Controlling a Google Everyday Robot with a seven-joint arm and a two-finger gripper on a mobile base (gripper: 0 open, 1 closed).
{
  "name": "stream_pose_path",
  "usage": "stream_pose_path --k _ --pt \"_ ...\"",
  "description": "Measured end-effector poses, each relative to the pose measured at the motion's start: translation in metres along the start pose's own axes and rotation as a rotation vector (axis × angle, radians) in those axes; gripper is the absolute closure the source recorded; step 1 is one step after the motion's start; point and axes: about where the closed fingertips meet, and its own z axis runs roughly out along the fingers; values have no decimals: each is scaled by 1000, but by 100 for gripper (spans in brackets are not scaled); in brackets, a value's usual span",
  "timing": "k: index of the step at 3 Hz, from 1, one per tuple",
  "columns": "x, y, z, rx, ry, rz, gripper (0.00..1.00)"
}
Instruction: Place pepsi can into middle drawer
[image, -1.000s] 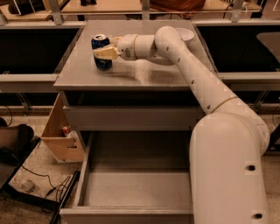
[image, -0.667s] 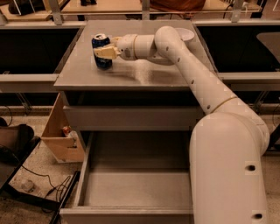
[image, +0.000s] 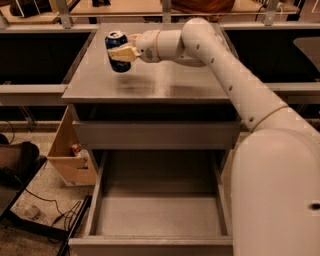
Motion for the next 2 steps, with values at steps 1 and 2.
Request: stream_pose_path --k 1,2 --pt "-29 32 -42 16 27 -67 100" --pt "-30 66 -95 71 60 -87 100"
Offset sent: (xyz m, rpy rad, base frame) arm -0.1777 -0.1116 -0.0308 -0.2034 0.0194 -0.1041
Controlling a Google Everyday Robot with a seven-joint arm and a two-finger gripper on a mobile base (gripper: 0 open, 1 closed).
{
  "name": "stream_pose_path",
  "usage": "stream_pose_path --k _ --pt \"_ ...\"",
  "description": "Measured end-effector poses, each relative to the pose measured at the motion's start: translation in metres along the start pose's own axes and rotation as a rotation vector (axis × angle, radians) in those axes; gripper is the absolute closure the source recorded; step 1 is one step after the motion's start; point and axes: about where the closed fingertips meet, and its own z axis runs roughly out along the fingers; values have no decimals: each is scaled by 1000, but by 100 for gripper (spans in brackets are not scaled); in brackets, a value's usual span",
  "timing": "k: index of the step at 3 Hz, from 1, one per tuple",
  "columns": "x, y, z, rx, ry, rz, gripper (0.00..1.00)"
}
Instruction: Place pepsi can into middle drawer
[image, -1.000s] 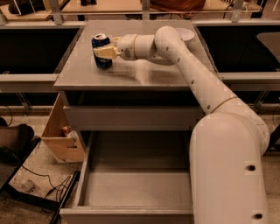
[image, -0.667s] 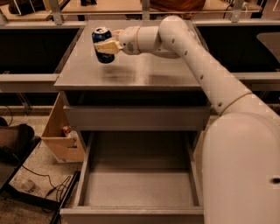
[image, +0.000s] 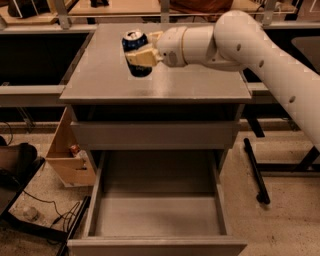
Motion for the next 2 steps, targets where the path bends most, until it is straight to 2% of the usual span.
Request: stream_pose_path --k 1,2 --pt "19 37 -49 43 47 32 100" --pt "95 94 -82 34 99 94 100"
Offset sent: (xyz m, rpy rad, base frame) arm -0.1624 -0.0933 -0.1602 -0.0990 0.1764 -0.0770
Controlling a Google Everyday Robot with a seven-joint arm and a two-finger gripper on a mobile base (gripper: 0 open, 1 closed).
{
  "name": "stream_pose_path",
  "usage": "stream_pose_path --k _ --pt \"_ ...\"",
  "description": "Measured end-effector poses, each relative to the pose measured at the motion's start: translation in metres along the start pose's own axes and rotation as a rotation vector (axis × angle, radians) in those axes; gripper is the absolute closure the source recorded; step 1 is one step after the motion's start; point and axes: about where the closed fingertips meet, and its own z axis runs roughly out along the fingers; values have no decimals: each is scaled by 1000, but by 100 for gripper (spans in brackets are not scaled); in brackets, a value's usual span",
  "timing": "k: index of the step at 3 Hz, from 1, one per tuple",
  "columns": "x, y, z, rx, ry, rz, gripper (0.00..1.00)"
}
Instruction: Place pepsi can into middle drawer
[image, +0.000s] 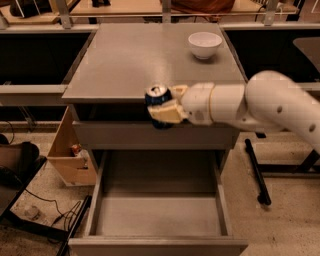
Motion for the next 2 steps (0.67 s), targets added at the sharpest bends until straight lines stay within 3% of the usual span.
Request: stream_pose_path --k 1,2 --pt "69 22 -2 -9 -27 12 100" --pt "69 22 -2 -9 -27 12 100"
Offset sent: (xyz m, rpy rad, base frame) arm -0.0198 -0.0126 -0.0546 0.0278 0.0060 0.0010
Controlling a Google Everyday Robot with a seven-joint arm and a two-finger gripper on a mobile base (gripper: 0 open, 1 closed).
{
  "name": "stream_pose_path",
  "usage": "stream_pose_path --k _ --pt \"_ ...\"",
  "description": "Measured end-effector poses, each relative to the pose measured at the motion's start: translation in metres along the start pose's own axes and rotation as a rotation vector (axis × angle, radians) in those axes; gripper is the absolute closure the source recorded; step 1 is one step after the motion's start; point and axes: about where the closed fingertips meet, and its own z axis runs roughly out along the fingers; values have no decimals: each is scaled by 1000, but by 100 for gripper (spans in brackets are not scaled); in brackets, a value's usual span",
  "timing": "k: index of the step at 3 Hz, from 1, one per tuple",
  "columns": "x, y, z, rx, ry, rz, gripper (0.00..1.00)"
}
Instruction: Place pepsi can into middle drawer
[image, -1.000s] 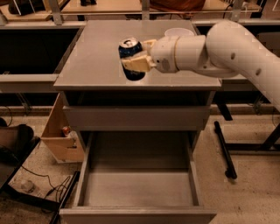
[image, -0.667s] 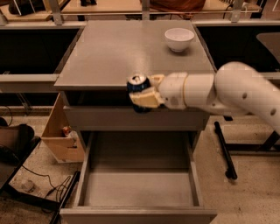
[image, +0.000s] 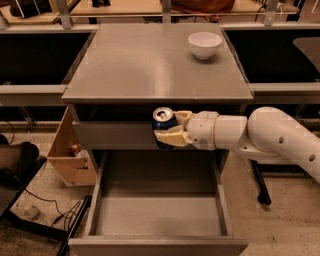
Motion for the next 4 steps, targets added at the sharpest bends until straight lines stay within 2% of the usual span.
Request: stream_pose_path --k 1,2,3,4 --pt "51 18 16 -15 47 33 100" --pt "124 42 37 -40 64 64 100" --pt "185 60 59 -80 70 80 100" --pt "230 70 82 -131 83 84 100"
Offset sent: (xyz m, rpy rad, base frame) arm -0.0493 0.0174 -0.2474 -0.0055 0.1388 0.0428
